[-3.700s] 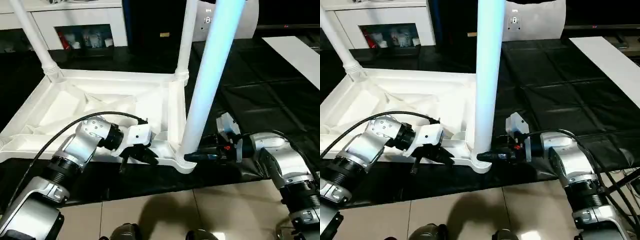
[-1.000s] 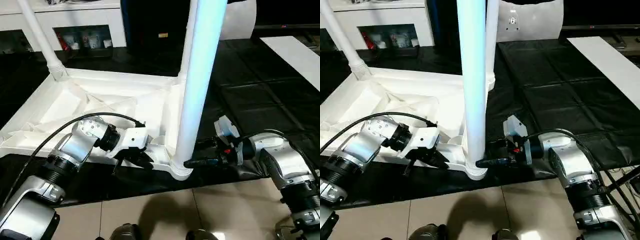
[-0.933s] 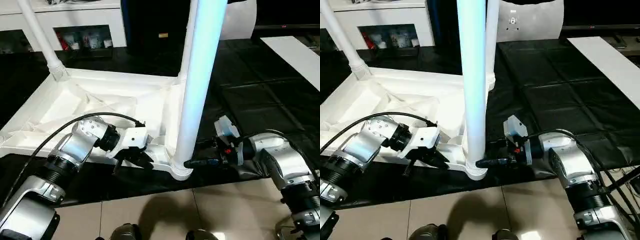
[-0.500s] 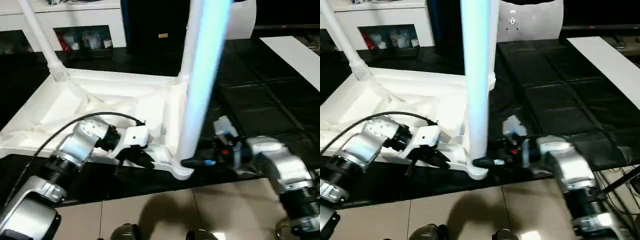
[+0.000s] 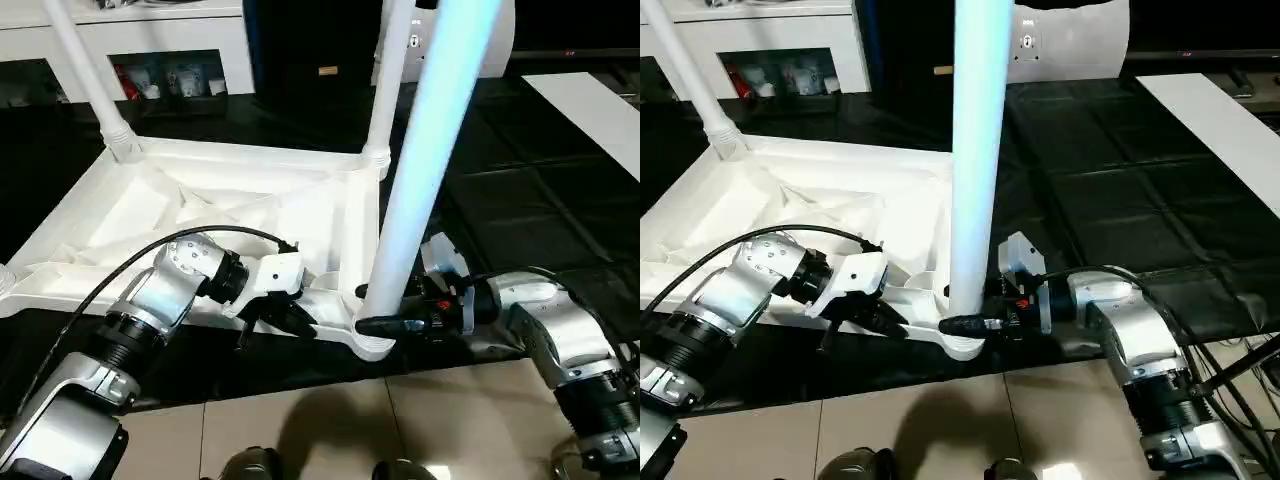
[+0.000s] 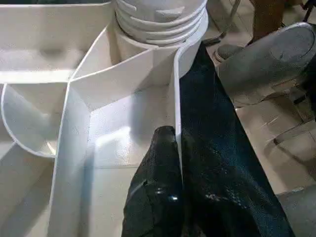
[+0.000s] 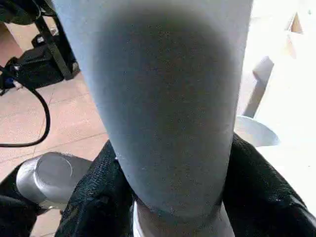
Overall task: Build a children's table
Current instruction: Rotate leg to tighten
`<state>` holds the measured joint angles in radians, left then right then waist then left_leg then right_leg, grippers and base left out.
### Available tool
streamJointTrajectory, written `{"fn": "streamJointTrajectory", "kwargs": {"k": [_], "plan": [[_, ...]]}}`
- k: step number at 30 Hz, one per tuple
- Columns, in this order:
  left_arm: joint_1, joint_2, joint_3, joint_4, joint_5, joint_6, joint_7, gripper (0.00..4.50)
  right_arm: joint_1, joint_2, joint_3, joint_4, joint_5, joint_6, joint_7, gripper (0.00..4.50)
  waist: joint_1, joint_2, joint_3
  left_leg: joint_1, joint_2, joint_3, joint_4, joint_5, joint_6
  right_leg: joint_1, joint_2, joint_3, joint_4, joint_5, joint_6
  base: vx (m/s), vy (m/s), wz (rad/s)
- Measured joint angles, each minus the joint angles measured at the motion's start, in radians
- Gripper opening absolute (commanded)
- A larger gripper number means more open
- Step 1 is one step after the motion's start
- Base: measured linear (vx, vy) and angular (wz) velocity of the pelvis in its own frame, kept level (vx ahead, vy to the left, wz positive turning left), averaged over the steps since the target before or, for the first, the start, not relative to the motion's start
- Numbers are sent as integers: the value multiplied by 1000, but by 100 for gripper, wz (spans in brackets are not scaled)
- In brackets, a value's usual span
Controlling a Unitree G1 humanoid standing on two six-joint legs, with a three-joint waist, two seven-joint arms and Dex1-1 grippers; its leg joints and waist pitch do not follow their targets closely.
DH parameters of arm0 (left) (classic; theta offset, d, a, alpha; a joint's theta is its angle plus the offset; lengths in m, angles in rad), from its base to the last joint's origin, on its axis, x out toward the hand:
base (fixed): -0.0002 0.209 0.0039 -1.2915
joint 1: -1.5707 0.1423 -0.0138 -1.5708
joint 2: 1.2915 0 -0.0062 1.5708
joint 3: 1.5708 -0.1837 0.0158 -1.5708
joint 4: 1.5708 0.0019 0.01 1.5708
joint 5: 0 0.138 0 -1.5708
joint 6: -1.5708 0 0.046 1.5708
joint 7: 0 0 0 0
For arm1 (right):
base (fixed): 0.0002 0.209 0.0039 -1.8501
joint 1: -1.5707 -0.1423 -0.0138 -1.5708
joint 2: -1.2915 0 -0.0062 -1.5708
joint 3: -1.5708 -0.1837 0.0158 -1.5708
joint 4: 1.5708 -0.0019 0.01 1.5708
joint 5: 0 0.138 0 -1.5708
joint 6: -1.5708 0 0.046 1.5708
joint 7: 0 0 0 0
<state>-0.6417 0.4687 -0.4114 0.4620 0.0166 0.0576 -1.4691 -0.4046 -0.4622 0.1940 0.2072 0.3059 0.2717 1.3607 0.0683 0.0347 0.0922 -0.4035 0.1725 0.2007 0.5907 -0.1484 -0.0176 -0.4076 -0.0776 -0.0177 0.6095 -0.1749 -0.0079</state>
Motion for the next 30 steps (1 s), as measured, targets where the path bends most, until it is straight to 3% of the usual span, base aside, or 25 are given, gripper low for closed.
{"fn": "streamJointTrajectory", "kwargs": {"k": [5,9,12,14,15,17,19,21,22,23,24,26,30], "plan": [[1,-2,0,-6,-1,12,3,0,1,0,-1,-8,2,16,-2,204,1,0,0,0,0,0,0,0,0,0,0,0,0,0,0,0,0,0],[7,-15,19,-31,0,101,63,0,32,60,-38,-40,8,73,-121,204,-5,0,0,1,0,0,1,0,0,0,0,0,2,0,0,0,0,0],[7,-58,67,-33,28,206,199,0,30,153,-100,-25,-27,100,-331,204,-21,0,0,3,0,0,1,0,0,0,0,0,1,-3,6,0,0,0],[2,-106,91,-33,57,272,308,0,11,224,-139,-2,-68,111,-504,204,-47,0,0,3,0,0,2,1,-1,-3,0,1,0,-4,7,0,0,0],[1,-113,92,-33,57,279,319,0,8,229,-143,0,-70,114,-520,204,-50,0,0,2,0,0,2,1,-1,-3,-1,1,-1,-4,7,0,0,0],[-5,-187,116,-39,72,369,448,0,-25,323,-199,16,-114,158,-734,204,-80,-2,0,2,0,-1,2,1,-1,-8,-1,0,-5,-4,7,-16,22,-13],[-12,-230,124,-39,80,408,517,0,-51,359,-218,34,-134,173,-841,204,-92,-2,0,1,0,-2,1,1,-1,-10,-1,-1,-10,-4,7,0,0,0],[-16,-289,139,-30,86,436,603,0,-72,404,-251,51,-156,177,-951,204,-93,-2,0,1,0,-3,1,1,-1,-11,-1,-3,-12,-4,6,0,0,0],[-20,-304,140,-25,88,441,625,0,-76,413,-259,55,-160,174,-979,239,-93,-2,0,0,0,-3,0,1,-1,-11,0,-3,-14,-4,6,0,0,0],[-21,-316,140,-23,88,444,643,0,-79,416,-264,60,-161,170,-997,239,-91,-2,0,0,0,-3,0,1,-1,-11,0,-3,-15,-3,6,0,0,0],[-22,-320,141,-22,90,444,654,0,-80,423,-268,65,-160,159,-1005,239,-90,-2,0,0,0,-3,0,1,-1,-10,0,-3,-15,-2,3,0,0,0],[-24,-320,141,-21,92,442,658,0,-79,428,-269,70,-160,141,-1008,282,-88,-2,0,0,0,-3,-1,1,-1,-10,0,-3,-15,2,2,0,0,0],[-24,-303,136,-22,92,421,640,0,-68,425,-269,67,-146,114,-969,299,-84,-2,0,0,0,-2,-3,0,-1,-11,0,-3,-17,12,2,0,0,0]]}}
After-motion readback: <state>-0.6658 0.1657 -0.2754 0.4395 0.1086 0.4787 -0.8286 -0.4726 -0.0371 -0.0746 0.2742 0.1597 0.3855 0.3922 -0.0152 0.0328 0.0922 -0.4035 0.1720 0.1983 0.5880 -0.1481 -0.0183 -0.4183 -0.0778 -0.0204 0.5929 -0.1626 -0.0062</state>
